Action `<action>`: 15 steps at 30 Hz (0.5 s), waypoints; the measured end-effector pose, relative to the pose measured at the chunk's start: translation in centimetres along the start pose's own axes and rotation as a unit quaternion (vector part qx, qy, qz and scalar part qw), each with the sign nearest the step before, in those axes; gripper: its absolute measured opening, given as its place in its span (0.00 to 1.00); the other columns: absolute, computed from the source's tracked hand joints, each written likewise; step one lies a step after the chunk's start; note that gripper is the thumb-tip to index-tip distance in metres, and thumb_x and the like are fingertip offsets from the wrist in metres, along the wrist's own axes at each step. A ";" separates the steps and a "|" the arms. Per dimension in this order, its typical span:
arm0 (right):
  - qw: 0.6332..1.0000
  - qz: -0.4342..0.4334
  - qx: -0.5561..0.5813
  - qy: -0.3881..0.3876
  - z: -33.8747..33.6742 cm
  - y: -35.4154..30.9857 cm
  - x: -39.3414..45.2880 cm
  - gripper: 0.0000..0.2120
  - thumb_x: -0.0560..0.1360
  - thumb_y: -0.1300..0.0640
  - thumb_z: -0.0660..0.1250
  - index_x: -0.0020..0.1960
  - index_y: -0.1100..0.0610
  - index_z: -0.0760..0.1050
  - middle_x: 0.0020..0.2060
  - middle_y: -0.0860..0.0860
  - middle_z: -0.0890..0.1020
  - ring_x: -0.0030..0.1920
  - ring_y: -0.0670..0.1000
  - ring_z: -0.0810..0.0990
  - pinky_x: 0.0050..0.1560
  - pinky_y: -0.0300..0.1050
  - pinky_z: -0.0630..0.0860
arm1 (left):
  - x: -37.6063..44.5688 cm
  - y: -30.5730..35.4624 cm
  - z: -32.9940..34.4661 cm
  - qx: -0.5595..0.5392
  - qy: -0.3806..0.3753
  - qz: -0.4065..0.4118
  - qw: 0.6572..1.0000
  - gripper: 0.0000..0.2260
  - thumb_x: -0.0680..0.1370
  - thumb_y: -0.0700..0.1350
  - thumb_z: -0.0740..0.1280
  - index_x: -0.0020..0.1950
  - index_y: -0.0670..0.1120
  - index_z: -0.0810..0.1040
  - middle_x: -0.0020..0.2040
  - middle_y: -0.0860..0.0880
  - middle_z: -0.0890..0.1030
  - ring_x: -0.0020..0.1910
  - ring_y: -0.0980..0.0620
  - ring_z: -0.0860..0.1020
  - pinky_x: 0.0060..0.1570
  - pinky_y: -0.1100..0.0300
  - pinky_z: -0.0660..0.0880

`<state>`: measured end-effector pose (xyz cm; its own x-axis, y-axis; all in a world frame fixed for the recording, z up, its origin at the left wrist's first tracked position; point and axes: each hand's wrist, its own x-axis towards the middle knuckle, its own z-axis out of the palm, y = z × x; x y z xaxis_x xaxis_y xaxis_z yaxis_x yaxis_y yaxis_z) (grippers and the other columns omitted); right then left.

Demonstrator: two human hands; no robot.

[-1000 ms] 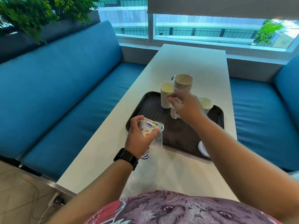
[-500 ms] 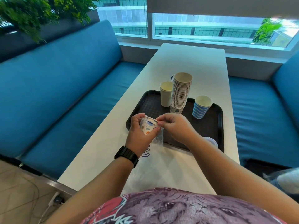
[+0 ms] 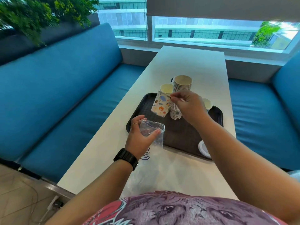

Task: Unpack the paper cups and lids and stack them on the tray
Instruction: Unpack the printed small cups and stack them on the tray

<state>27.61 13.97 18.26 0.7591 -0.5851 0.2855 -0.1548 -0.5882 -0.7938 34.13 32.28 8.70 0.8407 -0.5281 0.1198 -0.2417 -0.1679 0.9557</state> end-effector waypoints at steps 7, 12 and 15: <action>0.984 -0.086 -0.119 0.097 -4.2 -1.3 5.2 0.10 0.77 0.57 0.66 0.56 0.56 0.82 0.52 0.52 0.83 0.54 0.51 0.79 0.50 0.35 0.67 | 0.4 -0.3 -0.1 0.014 0.006 0.000 1.000 0.29 0.72 0.48 0.77 0.64 0.60 0.62 0.65 0.52 0.73 0.60 0.53 0.77 0.51 0.76 0.73; 0.957 -0.120 -0.237 0.114 -6.1 -1.7 8.0 0.12 0.79 0.56 0.63 0.60 0.57 0.80 0.56 0.55 0.81 0.58 0.57 0.76 0.57 0.48 0.70 | 0.6 -0.5 -0.1 0.018 0.006 -0.005 1.000 0.29 0.72 0.49 0.77 0.64 0.60 0.62 0.65 0.52 0.73 0.61 0.52 0.77 0.53 0.71 0.74; 0.943 -0.131 -0.289 0.097 -5.9 -0.7 8.8 0.13 0.79 0.56 0.62 0.60 0.58 0.80 0.55 0.57 0.81 0.57 0.59 0.76 0.57 0.53 0.72 | 0.7 -0.5 -0.1 0.018 0.005 -0.012 1.000 0.29 0.72 0.49 0.77 0.64 0.61 0.62 0.66 0.51 0.73 0.61 0.52 0.76 0.52 0.73 0.74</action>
<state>30.67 5.92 24.55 0.6973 -0.4352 0.5696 -0.3390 -0.9003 -0.2729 34.91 32.13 8.30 0.8514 -0.5149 0.1002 -0.2391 -0.2109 0.9478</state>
